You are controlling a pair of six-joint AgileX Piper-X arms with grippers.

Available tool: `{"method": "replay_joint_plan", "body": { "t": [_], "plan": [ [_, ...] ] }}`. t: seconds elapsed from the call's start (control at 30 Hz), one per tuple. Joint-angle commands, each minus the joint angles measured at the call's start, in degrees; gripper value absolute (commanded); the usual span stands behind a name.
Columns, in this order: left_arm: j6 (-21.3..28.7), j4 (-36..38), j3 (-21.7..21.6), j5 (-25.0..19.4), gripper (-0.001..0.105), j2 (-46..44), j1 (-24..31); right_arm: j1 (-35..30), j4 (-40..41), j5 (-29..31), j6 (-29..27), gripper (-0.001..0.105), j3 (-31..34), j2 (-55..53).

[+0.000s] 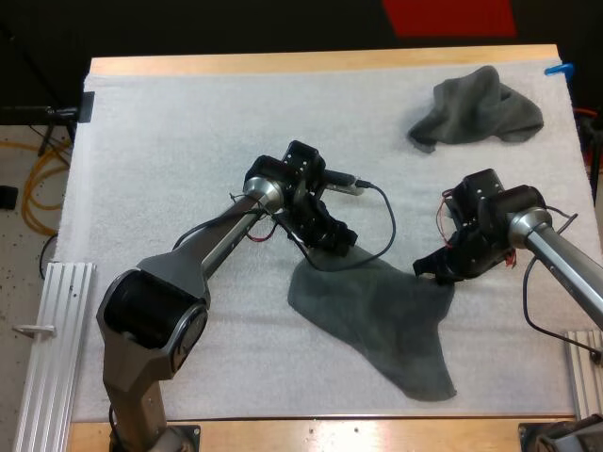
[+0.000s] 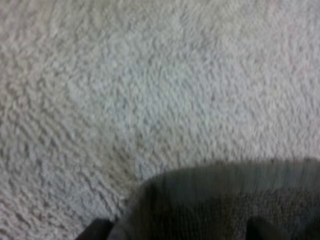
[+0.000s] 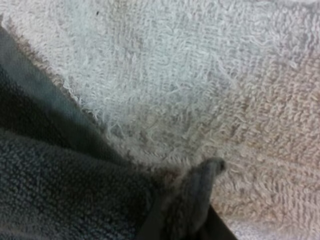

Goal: Pick towel from pile fold and stack

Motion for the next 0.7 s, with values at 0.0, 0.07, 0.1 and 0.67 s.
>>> {"method": "replay_joint_plan", "body": {
  "t": [0.0,0.07,0.1,0.67],
  "plan": [
    [-0.3,1.2,0.4,0.6,0.053,1.2,-0.7,-0.2,0.5,-0.1,-0.6,0.0,0.1,-0.4],
    [-0.3,1.2,0.4,0.3,0.043,1.2,-0.7,-0.2,0.5,-0.1,-0.6,0.0,0.1,-0.4],
    [-0.3,1.2,0.4,-0.4,0.036,1.2,-0.7,-0.2,0.5,-0.1,-0.6,0.0,0.1,-0.4],
    [3.2,-0.7,0.2,-4.0,0.0,-10.0,-0.7,-0.2,-3.0,4.5,-0.9,0.0,-4.3,-3.8]
  ]
}}
